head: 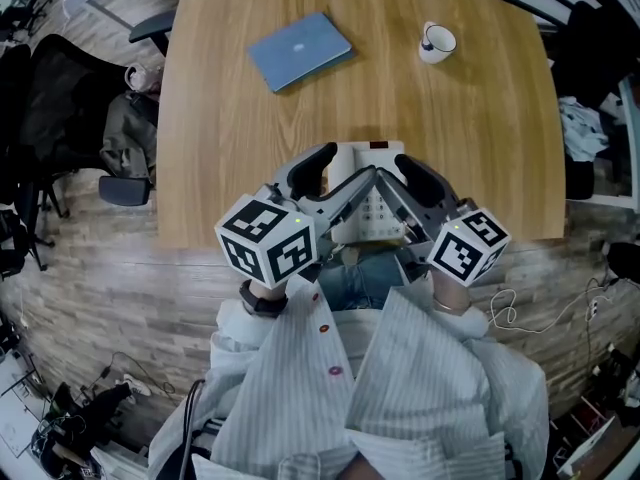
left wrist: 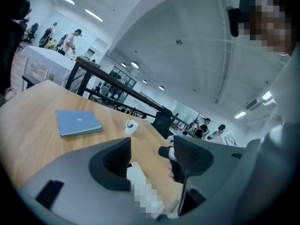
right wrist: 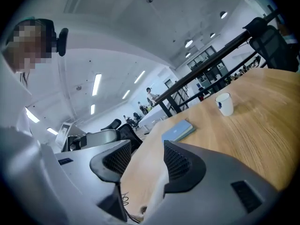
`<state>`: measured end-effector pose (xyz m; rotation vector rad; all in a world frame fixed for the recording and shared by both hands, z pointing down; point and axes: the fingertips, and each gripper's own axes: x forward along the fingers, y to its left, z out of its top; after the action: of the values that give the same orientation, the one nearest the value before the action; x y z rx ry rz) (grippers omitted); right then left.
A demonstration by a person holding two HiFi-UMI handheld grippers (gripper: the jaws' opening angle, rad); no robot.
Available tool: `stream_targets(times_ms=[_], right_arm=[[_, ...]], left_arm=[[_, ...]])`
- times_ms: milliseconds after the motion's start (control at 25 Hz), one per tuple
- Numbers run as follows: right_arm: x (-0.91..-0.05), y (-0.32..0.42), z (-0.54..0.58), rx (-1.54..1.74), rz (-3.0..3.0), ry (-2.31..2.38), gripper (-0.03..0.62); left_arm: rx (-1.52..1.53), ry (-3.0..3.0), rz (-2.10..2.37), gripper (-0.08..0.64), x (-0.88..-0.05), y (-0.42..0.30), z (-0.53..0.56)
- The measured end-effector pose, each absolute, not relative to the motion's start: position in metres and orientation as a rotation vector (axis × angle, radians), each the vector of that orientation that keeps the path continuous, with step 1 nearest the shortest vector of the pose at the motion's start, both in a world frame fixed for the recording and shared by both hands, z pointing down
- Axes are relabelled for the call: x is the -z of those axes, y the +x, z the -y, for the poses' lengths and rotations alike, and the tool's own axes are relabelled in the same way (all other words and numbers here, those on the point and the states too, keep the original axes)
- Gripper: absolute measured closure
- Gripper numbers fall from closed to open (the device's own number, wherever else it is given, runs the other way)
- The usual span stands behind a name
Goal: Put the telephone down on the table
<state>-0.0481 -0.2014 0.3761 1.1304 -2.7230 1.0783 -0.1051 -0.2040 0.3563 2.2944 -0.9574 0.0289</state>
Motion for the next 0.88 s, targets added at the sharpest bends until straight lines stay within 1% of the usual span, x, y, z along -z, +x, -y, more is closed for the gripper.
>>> stream_targets(times_ms=[120,280,480,640,760,880], right_arm=[[-0.349,-0.052,0.207,-0.985,2.792,1.147,0.392],[-0.322,-0.054,0.211,-0.807,2.826,1.186,0.454],[-0.309,-0.058,0.212,-0.667,2.810,1.189,0.488],[-0.300,-0.061,0.212,-0.605,2.814,1.182,0.518],[-0.292,-0.063,0.213,-0.566,2.822,1.168,0.531],[-0.289,-0.065,0.215,-0.543,2.828,1.155,0.540]], left_arm=[[-0.030,2.365,0.999,0.284,-0.339,-0.104,0.207],[-0.036,2.435,1.061,0.348,-0.321,-0.107,0.210],[-0.029,2.490,1.127,0.428,-0.304,-0.111,0.212],[-0.015,2.522,1.121,0.506,-0.294,-0.109,0.212],[-0.007,2.532,1.109,0.536,-0.289,-0.109,0.212],[-0.026,2.541,1.100,0.551,-0.289,-0.108,0.212]])
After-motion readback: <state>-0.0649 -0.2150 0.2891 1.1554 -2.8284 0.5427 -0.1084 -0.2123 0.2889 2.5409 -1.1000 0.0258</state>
